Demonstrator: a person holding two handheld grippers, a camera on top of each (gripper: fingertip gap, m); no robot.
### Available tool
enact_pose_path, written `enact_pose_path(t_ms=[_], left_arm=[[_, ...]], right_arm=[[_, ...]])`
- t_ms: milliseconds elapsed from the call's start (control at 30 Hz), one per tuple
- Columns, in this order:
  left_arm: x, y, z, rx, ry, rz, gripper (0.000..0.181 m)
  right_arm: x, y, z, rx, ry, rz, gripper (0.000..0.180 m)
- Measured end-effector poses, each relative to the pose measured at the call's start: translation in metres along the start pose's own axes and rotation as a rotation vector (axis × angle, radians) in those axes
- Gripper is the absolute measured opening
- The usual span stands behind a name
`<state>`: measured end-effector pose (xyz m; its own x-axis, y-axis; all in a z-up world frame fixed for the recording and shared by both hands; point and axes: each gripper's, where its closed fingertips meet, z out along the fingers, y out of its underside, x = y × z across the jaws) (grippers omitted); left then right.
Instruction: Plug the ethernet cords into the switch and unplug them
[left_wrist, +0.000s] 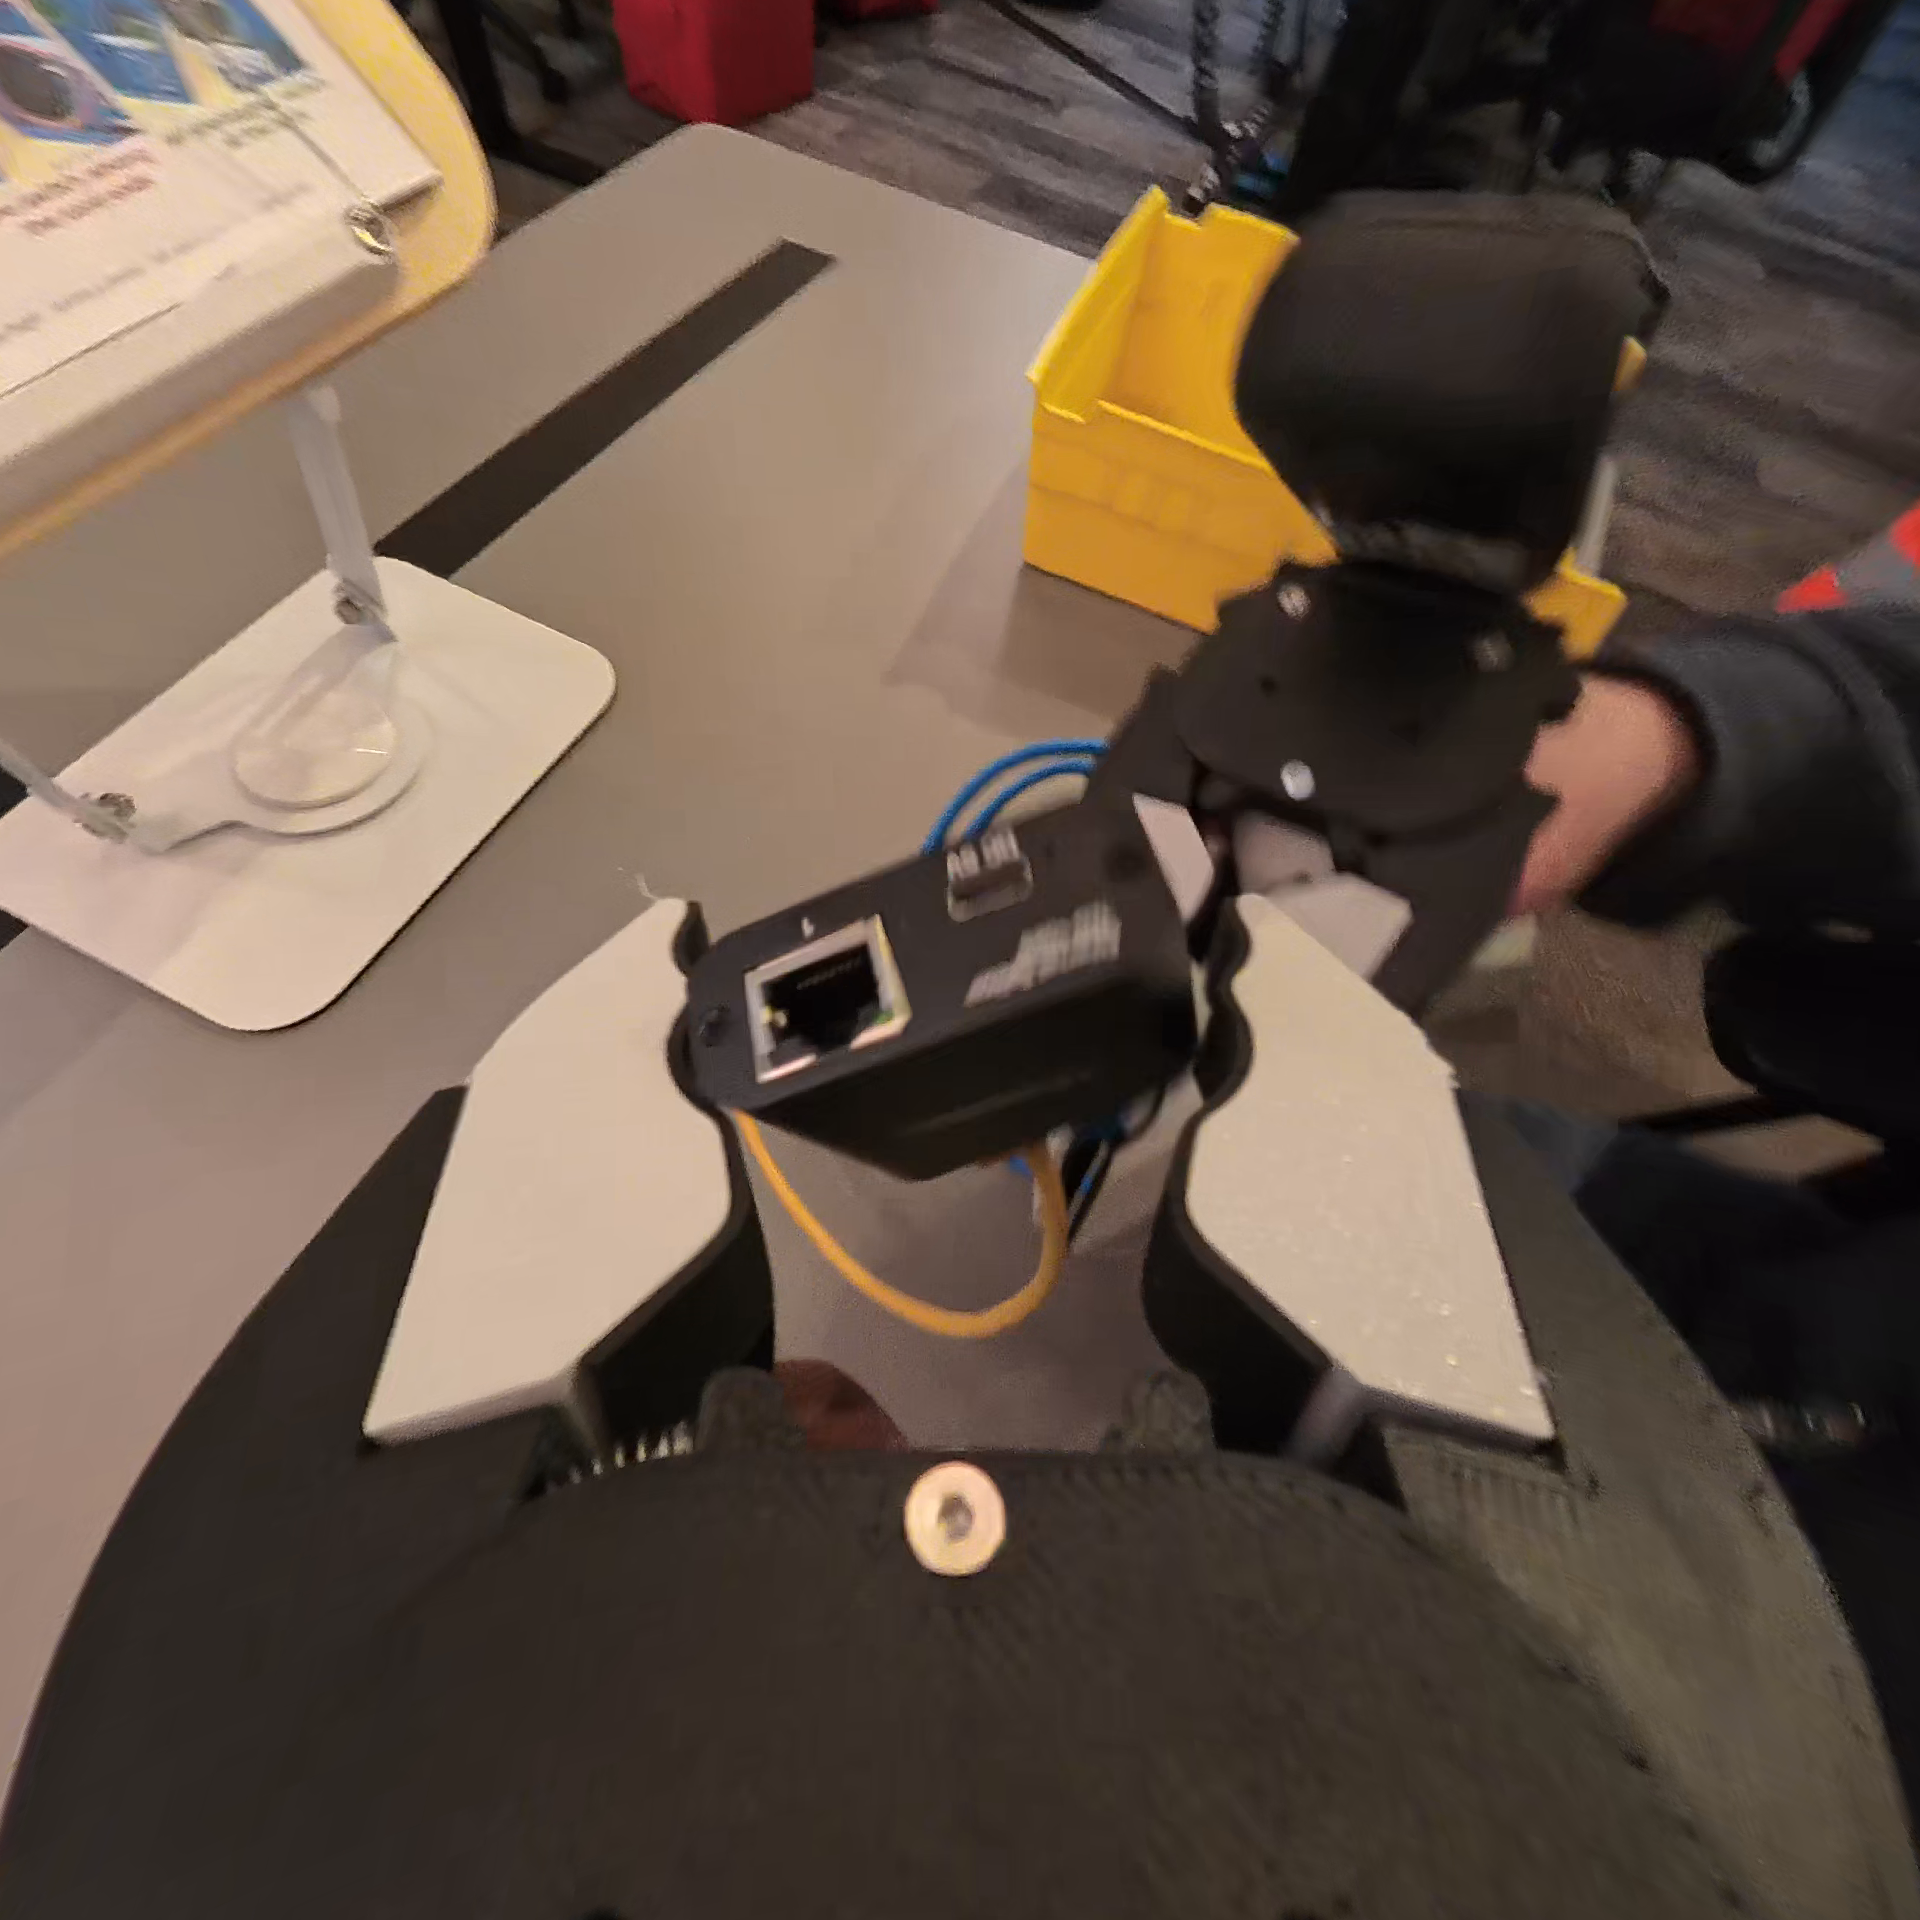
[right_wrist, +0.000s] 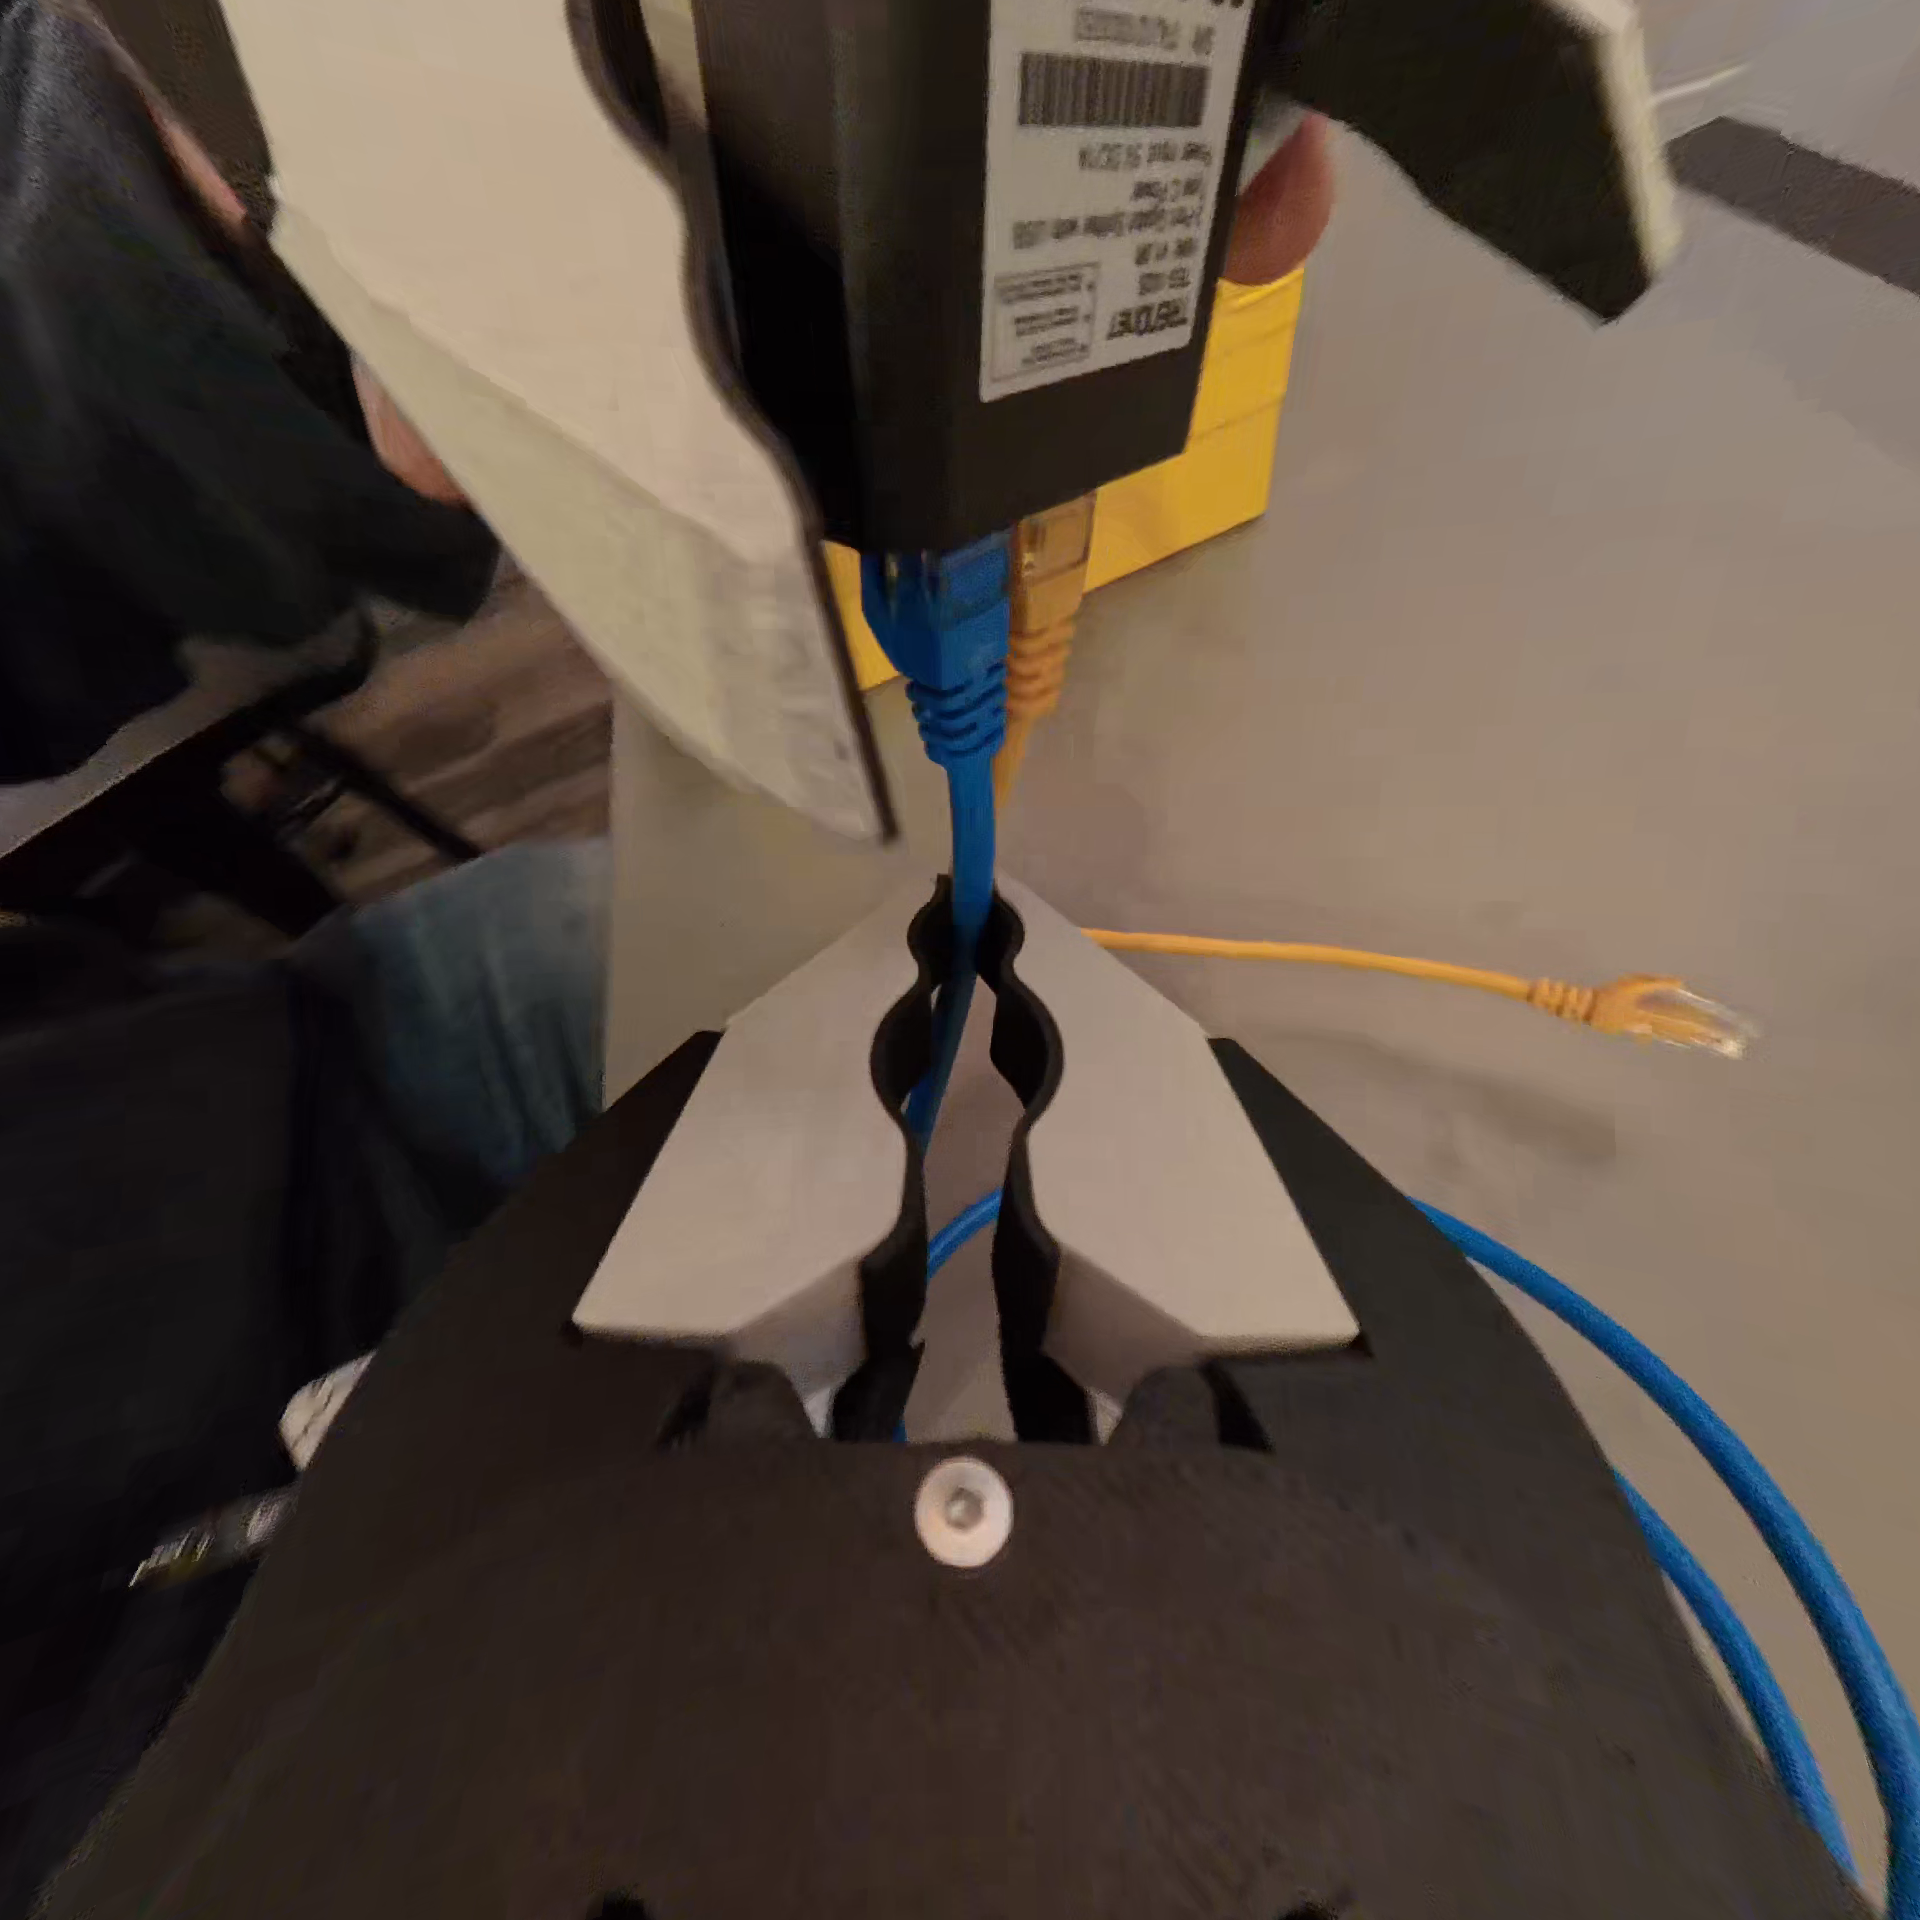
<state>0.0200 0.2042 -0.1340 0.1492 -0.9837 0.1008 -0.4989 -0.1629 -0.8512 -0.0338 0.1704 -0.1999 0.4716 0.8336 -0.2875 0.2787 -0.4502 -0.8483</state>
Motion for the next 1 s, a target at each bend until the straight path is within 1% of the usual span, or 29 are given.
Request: enact_pose_path(t_ms=[33,67,133,200,300,333,400,433,467,500,567,600,633,733,800,867,933,967,1000], left_arm=[[0.003,0.002,-0.005,-0.011,0.021,0.027,0.090],[0.003,0.002,-0.011,-0.011,0.021,0.066,0.090],[0.005,0.008,-0.023,-0.048,0.019,0.178,0.085],[0.012,0.010,-0.031,-0.076,0.031,0.269,0.083],[0.027,0.019,-0.029,-0.161,0.084,0.337,0.077],[0.034,0.023,-0.027,-0.186,0.125,0.340,0.074],[0.047,0.031,-0.022,-0.221,0.190,0.315,0.050],[0.053,0.034,-0.021,-0.234,0.232,0.287,0.035],[0.059,0.034,-0.020,-0.218,0.266,0.247,0.028],[0.058,0.032,-0.018,-0.190,0.259,0.196,0.025],[0.049,0.031,-0.014,-0.147,0.206,0.109,0.026],[0.046,0.030,-0.015,-0.115,0.205,0.051,0.025],[0.044,0.029,-0.015,-0.085,0.212,-0.018,0.025],[0.036,0.025,-0.018,0.020,0.201,-0.183,0.025],[0.034,0.021,-0.019,0.099,0.198,-0.288,0.025],[0.038,0.021,-0.017,0.137,0.204,-0.347,0.025],[0.041,0.023,-0.013,0.152,0.199,-0.381,0.025],[0.041,0.024,-0.012,0.166,0.196,-0.393,0.025],[0.042,0.023,-0.014,0.185,0.207,-0.405,0.025]], right_arm=[[-0.003,0.003,-0.005,-0.031,-0.044,-0.008,0.002],[-0.009,0.007,-0.010,-0.075,-0.103,-0.012,0.002],[-0.014,0.016,-0.021,-0.163,-0.156,-0.055,0.002],[-0.022,0.029,-0.030,-0.287,-0.222,-0.110,0.001],[-0.031,0.044,-0.040,-0.445,-0.305,-0.169,0.002],[-0.031,0.048,-0.042,-0.493,-0.315,-0.186,0.002],[-0.033,0.051,-0.046,-0.556,-0.339,-0.219,0.001],[-0.031,0.052,-0.047,-0.583,-0.333,-0.236,0.001],[-0.025,0.052,-0.048,-0.602,-0.309,-0.255,0.001],[-0.020,0.052,-0.048,-0.611,-0.281,-0.268,0.001],[-0.003,0.047,-0.048,-0.596,-0.172,-0.312,0.002],[0.004,0.039,-0.047,-0.546,-0.108,-0.329,0.006],[0.009,0.027,-0.046,-0.476,-0.036,-0.342,0.021],[0.005,-0.001,-0.051,-0.295,0.150,-0.477,0.045],[-0.005,-0.004,-0.048,-0.227,0.244,-0.567,0.060],[-0.010,0.003,-0.036,-0.225,0.317,-0.605,0.062],[0.004,0.001,-0.033,-0.211,0.474,-0.660,0.044],[0.008,0.000,-0.034,-0.207,0.511,-0.668,0.035],[0.008,-0.001,-0.034,-0.199,0.501,-0.659,0.025]])
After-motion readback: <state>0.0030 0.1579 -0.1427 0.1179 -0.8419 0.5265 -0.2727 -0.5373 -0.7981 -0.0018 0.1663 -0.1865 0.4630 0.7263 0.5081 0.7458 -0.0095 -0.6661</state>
